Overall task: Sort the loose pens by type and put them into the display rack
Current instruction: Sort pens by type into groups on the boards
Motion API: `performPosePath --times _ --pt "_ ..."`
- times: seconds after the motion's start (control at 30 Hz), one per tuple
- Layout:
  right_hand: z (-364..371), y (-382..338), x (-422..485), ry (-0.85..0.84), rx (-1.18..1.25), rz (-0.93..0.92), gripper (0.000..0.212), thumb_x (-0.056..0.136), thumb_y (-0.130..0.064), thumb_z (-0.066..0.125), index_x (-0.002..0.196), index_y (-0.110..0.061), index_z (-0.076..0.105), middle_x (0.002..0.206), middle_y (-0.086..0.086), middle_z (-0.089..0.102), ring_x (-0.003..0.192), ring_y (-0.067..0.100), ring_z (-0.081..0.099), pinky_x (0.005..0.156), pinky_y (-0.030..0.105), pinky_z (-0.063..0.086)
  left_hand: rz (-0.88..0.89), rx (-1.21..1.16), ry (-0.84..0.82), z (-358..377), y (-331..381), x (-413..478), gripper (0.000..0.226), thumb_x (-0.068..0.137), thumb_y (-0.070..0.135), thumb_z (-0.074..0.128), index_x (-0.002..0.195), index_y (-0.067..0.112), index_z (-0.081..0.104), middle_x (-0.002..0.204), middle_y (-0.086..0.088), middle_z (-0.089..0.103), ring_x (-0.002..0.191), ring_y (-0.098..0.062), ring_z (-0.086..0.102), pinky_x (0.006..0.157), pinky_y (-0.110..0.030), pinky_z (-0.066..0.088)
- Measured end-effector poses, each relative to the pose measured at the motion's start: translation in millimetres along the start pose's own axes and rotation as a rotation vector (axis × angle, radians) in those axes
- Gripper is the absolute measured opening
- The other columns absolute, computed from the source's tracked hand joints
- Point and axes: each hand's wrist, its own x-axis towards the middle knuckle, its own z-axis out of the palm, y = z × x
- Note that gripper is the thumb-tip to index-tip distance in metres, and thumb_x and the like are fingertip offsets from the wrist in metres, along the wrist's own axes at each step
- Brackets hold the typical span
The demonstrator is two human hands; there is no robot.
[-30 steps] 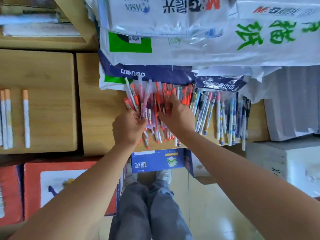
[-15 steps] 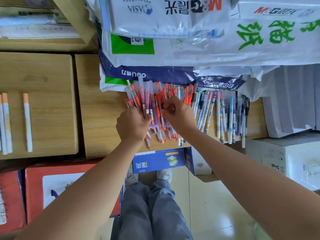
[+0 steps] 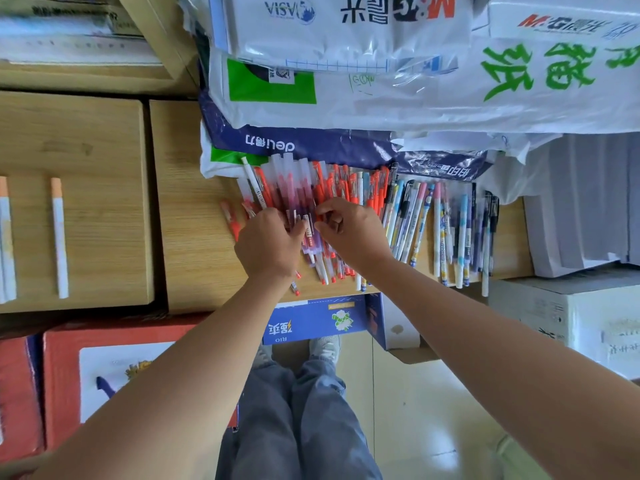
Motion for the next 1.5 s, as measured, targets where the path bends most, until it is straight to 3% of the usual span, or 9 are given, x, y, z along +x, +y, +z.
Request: performPosePath --times 0.2,0.4,0.5,0.63,0.77,0.93,1.13,1.33,1.5 --pt "8 -6 -1 -0.007 -0.116 0.024 0.027 0.091 -0.02 0.059 0.117 -0.015 0.064 0.083 0.002 0.072 0.071 0.019 0.067 0.062 0.033 0.058 0.087 -0.125 -0.081 -1 -16 5 0.042 0.092 0.036 0.057 0.062 0.014 0.039 0.058 -0.002 0.044 0.057 -0.024 0.045 0.051 -0.032 0.025" --pt "16 -23 8 -0.036 -0.232 0.133 0.032 0.09 -0.038 0.061 0.108 -0.012 0.056 0.081 0.003 0.065 0.071 0.021 0.063 0.06 0.032 0.054 0.189 -0.317 -0.137 -10 -29 3 0.033 0.098 0.025 0.049 0.071 0.01 0.039 0.059 0.0 0.037 0.053 -0.015 0.034 0.05 -0.026 0.023" --pt "16 -34 13 -0.107 -0.362 0.156 0.039 0.091 -0.043 0.059 0.107 -0.008 0.053 0.082 0.002 0.056 0.073 0.019 0.055 0.059 0.031 0.045 0.168 -0.367 -0.159 -10 -35 2 0.027 0.099 0.023 0.047 0.074 0.013 0.041 0.06 -0.001 0.042 0.054 -0.015 0.041 0.052 -0.029 0.029" --pt "17 -44 18 -0.174 -0.435 0.213 0.049 0.089 -0.051 0.058 0.109 -0.006 0.051 0.084 0.003 0.049 0.075 0.018 0.048 0.062 0.029 0.039 0.118 -0.441 -0.215 -16 -48 0 0.028 0.099 0.026 0.046 0.087 0.001 0.051 0.078 -0.024 0.06 0.07 -0.038 0.057 0.064 -0.048 0.045" --pt "25 -48 19 -0.19 -0.397 0.239 0.048 0.086 -0.055 0.06 0.096 -0.009 0.049 0.074 0.0 0.045 0.072 0.017 0.048 0.059 0.028 0.038 0.115 -0.425 -0.191 -25 -60 -2 0.03 0.1 0.026 0.046 0.085 0.001 0.05 0.075 -0.022 0.057 0.067 -0.035 0.052 0.062 -0.04 0.04" --pt "39 -50 19 -0.164 -0.327 0.288 0.048 0.084 -0.057 0.062 0.089 -0.012 0.047 0.074 0.0 0.047 0.069 0.017 0.05 0.049 0.024 0.032 0.074 -0.467 -0.216 -25 -70 -2 0.023 0.099 0.027 0.047 0.087 0.008 0.05 0.082 -0.021 0.063 0.074 -0.037 0.06 0.069 -0.049 0.047" --pt "44 -45 21 -0.138 -0.243 0.296 0.032 0.087 -0.04 0.062 0.08 -0.011 0.051 0.069 0.001 0.05 0.063 0.018 0.049 0.045 0.022 0.028 0.094 -0.488 -0.254 -25 -76 -2 0.023 0.1 0.027 0.047 0.077 0.023 0.045 0.071 0.0 0.058 0.062 -0.014 0.053 0.062 -0.032 0.041" --pt "39 -40 19 -0.179 -0.04 0.251 0.023 0.087 -0.02 0.058 0.067 -0.018 0.047 0.06 -0.002 0.049 0.055 0.016 0.049 0.057 0.03 0.05 -0.004 -0.631 -0.32 -33 -74 -6 0.017 0.101 0.021 0.043 0.103 0.009 0.055 0.085 0.006 0.061 0.07 -0.003 0.058 0.057 -0.012 0.042" --pt "35 -41 18 -0.127 -0.05 0.246 0.029 0.09 -0.018 0.057 0.067 -0.024 0.041 0.062 -0.004 0.048 0.055 0.012 0.048 0.054 0.027 0.048 -0.047 -0.669 -0.31 -36 -74 -9 0.018 0.102 0.018 0.04 0.108 0.007 0.053 0.082 0.001 0.064 0.061 -0.004 0.06 0.052 -0.01 0.041"
